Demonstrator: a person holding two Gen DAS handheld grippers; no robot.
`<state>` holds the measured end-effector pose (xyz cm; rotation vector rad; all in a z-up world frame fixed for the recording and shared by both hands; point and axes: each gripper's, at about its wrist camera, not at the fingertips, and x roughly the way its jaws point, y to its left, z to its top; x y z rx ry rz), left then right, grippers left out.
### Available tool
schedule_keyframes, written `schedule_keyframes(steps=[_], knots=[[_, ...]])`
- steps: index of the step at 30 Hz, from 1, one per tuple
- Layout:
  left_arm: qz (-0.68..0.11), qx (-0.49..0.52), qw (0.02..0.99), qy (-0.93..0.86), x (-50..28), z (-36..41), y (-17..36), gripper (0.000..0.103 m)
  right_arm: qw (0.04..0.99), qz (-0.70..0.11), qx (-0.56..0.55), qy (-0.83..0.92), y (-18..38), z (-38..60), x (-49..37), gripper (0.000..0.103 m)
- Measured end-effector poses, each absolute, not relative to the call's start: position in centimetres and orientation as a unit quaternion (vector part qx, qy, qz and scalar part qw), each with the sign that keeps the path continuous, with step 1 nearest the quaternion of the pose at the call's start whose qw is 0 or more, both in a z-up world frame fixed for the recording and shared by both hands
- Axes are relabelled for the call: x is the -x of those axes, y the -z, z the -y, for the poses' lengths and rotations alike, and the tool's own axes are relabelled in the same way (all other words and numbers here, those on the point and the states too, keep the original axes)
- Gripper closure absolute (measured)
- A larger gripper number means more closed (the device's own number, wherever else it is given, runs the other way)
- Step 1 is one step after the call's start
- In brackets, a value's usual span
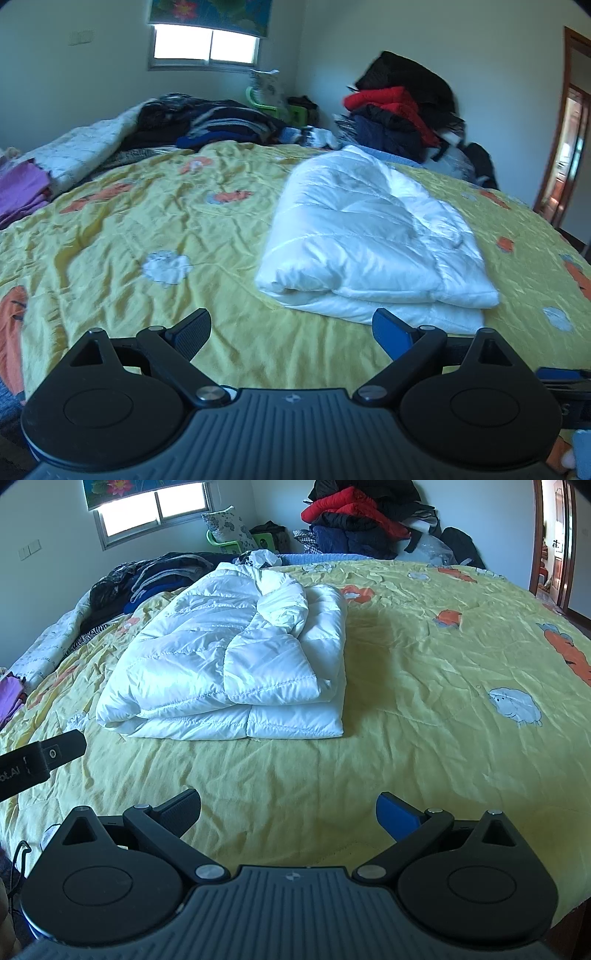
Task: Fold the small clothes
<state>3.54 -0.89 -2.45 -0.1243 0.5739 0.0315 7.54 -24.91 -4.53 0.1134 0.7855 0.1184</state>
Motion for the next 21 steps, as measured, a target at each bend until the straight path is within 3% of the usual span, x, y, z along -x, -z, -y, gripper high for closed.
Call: schedule_keyframes(steps=[2, 3, 14, 21], knots=[[-0.281, 0.060, 0.958, -0.003, -3.4, 1.1, 2.4, 0.006, 0.920, -0.383, -0.055, -0.058, 4.5, 24.9, -7.6, 0.000], [-0.281, 0.059, 0.958, -0.002, -3.4, 1.2, 2.3, 0.000, 0.921, -0.382, -0.055, -0.058, 4.5, 24.9, -7.5, 0.000], [-0.261, 0.092, 0.961, -0.021, -2.9, 0.2, 1.6, 0.000, 0.919, -0.386, -0.057, -0.060, 4.6, 25.2, -7.8, 0.000], [-0.307, 0.085, 0.947, -0.029, -4.0, 0.1, 2.4, 0.000, 0.917, -0.390, -0.063, -0.060, 4.8, 25.5, -7.9, 0.000]])
